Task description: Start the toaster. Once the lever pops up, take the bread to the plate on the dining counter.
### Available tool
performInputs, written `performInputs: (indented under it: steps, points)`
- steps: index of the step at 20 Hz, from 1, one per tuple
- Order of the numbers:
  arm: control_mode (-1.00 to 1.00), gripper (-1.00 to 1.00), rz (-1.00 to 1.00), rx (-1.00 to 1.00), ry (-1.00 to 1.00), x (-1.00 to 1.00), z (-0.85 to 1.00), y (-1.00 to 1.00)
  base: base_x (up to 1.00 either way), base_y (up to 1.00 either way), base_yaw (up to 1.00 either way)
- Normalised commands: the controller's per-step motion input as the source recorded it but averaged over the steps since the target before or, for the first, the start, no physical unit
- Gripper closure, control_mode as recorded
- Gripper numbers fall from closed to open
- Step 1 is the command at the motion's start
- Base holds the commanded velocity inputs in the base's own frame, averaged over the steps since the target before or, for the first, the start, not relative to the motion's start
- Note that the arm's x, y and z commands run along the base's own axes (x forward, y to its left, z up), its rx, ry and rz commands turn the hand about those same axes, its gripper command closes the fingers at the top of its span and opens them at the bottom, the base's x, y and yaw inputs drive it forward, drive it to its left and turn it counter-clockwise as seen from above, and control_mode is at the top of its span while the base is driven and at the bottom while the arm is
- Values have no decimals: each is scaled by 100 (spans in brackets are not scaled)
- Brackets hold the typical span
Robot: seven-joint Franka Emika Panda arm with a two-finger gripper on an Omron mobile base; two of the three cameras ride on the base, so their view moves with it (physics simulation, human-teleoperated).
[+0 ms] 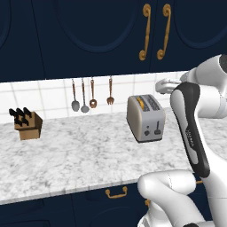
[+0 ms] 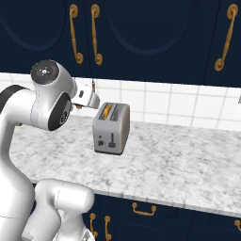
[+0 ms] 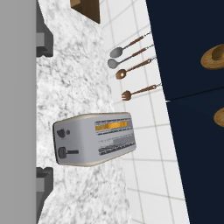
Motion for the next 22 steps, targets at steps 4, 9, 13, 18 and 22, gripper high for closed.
performInputs:
  steps: [4, 9, 13, 18, 22]
  points:
    - [-100, -100, 0, 0, 0, 0, 0, 0, 0, 0, 0]
    - [-100, -100, 0, 0, 0, 0, 0, 0, 0, 0, 0]
    - [-100, -100, 0, 0, 0, 0, 0, 0, 0, 0, 0]
    - [-100, -100, 0, 0, 0, 0, 0, 0, 0, 0, 0]
    - [-100, -100, 0, 0, 0, 0, 0, 0, 0, 0, 0]
